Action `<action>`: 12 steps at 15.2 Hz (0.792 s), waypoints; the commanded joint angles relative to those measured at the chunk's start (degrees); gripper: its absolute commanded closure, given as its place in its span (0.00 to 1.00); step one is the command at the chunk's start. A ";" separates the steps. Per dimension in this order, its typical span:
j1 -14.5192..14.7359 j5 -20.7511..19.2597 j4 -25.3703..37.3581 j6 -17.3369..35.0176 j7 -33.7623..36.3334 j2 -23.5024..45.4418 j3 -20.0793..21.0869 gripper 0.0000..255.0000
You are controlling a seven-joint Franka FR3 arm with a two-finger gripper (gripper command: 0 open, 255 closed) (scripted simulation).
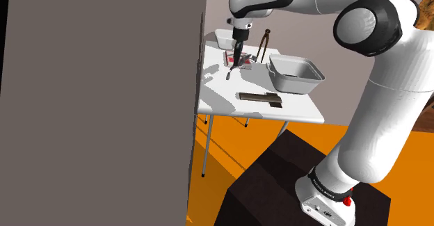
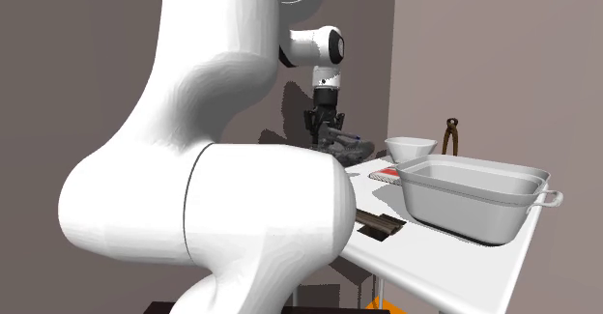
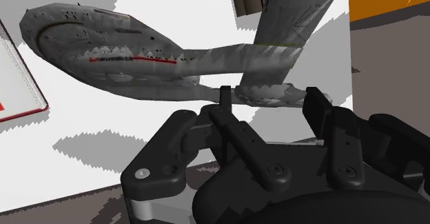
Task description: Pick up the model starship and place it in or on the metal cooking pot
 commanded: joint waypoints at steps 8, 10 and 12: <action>-0.15 -0.18 6.35 -6.80 0.23 -0.48 -0.11 1.00; -0.20 -0.19 7.93 -8.35 0.27 -0.45 -0.13 1.00; -0.26 -0.18 9.59 -9.93 0.30 -0.36 -0.16 1.00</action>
